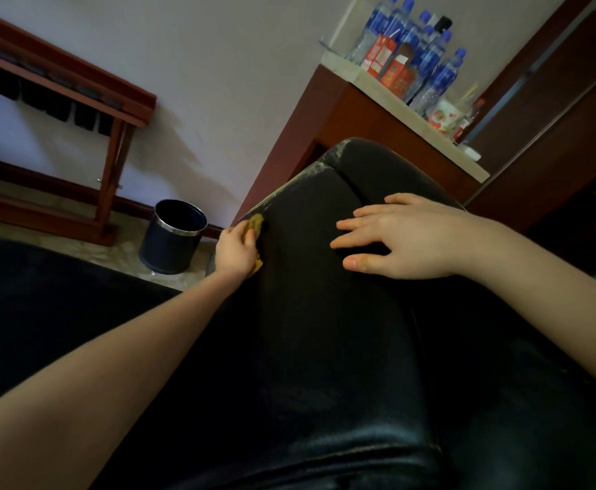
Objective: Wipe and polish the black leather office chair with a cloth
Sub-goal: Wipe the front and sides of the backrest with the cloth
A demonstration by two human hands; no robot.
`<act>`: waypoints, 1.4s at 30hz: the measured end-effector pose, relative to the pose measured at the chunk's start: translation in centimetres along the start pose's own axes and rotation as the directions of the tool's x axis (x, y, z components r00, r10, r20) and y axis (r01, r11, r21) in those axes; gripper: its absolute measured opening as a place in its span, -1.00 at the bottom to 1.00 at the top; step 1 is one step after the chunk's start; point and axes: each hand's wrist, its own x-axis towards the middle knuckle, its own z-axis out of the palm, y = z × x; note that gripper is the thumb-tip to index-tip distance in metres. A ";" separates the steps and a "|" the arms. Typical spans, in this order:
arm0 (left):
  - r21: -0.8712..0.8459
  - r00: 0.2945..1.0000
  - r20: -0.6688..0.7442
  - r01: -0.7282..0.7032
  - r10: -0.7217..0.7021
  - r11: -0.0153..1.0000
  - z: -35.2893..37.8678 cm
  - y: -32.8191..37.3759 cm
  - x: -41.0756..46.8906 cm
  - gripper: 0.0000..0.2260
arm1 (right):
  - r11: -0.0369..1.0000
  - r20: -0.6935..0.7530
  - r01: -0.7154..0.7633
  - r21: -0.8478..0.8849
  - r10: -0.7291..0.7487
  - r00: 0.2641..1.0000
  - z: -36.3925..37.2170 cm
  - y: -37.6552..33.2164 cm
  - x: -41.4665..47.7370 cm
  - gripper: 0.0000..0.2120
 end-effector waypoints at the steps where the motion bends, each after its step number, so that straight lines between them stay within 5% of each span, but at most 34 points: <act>1: -0.001 1.000 -0.003 0.011 -0.011 1.000 -0.2 -0.5 -0.6 -0.64 | 1.000 0.000 0.001 0.000 -0.001 1.000 0.0 0.0 0.0 -0.54; 9: 0.004 0.997 0.003 -0.073 0.073 0.997 -0.5 0.6 -4.0 -0.65 | 0.999 -0.034 0.025 -0.025 -0.025 0.999 -0.1 -0.3 -0.1 -0.58; 14: 0.032 0.923 0.018 -0.385 0.384 0.922 0.9 7.5 -4.1 -0.67 | 0.995 -0.048 0.067 -0.067 -0.070 0.996 -0.1 -1.1 -0.2 -0.61; 20: 0.027 0.891 0.039 -0.453 0.452 0.891 2.8 10.5 0.1 -0.67 | 0.989 -0.018 0.115 -0.095 -0.117 0.993 0.3 -1.2 -0.1 -0.59; 32: 0.064 0.989 0.008 -0.146 0.146 0.987 0.9 3.2 5.1 -0.66 | 0.995 0.113 0.094 0.020 -0.096 0.989 -0.1 -0.9 2.7 -0.50; 42: 0.008 0.992 -0.002 0.129 -0.129 0.992 -1.2 -6.2 1.4 -0.65 | 0.994 0.075 0.061 0.088 -0.068 0.995 -0.8 -0.7 3.2 -0.48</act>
